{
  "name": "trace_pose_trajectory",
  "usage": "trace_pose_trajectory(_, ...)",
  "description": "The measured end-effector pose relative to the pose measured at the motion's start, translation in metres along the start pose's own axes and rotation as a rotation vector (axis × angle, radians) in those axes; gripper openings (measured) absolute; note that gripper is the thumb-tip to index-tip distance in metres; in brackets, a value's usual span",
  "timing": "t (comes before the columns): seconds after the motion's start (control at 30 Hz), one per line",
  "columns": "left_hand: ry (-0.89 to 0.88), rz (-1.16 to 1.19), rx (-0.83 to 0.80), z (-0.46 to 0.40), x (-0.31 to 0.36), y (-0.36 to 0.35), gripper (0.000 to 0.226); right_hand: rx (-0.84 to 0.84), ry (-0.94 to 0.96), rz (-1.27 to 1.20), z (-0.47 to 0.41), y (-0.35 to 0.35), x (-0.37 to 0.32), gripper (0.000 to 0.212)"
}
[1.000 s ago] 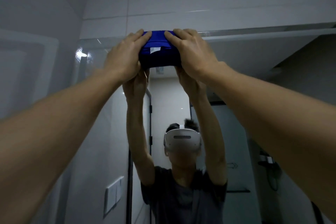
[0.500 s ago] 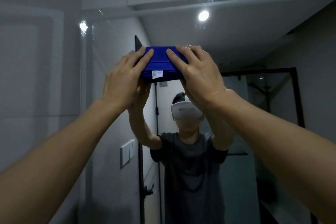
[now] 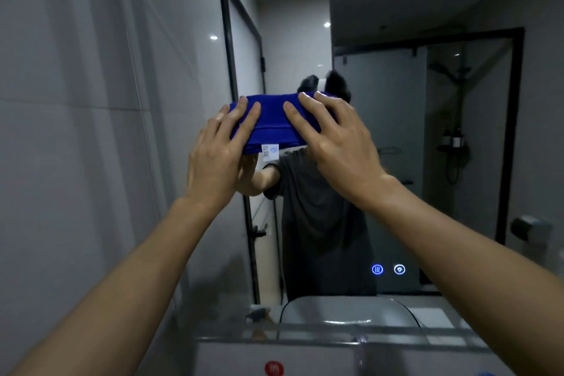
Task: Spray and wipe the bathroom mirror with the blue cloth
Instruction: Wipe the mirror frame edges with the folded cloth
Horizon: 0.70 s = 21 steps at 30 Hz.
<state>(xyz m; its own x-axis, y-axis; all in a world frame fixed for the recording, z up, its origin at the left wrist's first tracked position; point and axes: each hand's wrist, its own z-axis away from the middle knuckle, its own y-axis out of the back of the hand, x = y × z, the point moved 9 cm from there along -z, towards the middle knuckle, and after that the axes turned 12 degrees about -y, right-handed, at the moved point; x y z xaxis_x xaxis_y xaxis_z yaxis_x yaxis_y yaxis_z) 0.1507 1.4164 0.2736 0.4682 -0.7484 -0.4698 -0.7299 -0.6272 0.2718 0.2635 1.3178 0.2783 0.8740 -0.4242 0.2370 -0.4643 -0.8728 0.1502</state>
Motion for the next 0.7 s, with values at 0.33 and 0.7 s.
trace_pose_trajectory(0.33, -0.002, 0.099, -0.023, 0.103, 0.05, -0.027, 0.068, -0.204, 0.02, -0.067, 0.11, -0.024, -0.027, 0.057)
trace_pose_trajectory(0.7, 0.07, 0.273, -0.237, 0.207, 0.101, -0.055, 0.09, -0.363, 0.043, -0.103, 0.225, -0.044, -0.063, 0.08)
